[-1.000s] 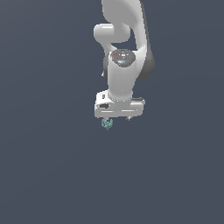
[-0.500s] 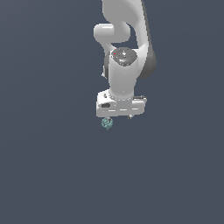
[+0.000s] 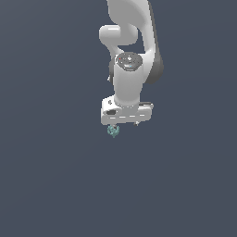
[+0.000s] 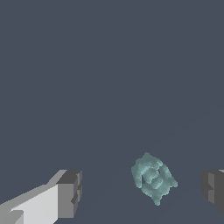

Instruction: Pick up the object and move it to a goal position.

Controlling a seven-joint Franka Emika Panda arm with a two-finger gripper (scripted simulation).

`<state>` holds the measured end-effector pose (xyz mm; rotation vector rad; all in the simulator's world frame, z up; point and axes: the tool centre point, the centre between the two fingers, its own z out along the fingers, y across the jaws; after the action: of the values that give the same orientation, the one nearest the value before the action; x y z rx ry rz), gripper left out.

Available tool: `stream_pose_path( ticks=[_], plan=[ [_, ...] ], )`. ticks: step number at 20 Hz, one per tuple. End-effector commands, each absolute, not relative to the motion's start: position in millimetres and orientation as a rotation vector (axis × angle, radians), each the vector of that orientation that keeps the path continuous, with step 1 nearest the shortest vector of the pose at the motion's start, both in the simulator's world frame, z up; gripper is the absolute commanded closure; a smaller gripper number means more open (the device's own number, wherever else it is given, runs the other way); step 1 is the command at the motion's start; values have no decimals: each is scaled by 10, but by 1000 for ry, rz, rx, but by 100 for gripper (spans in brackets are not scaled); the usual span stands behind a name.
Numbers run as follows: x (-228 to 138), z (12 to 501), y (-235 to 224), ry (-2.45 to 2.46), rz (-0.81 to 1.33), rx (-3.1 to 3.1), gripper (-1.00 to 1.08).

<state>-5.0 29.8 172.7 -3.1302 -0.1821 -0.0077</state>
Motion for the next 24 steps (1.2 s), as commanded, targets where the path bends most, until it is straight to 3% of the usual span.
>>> stream_pose_path(
  ticks=[1,24],
  plan=[
    [-79,1675,257,-211,-7,-3129,-92],
    [-651,937,-276,-699,0,-3063,-92]
  ],
)
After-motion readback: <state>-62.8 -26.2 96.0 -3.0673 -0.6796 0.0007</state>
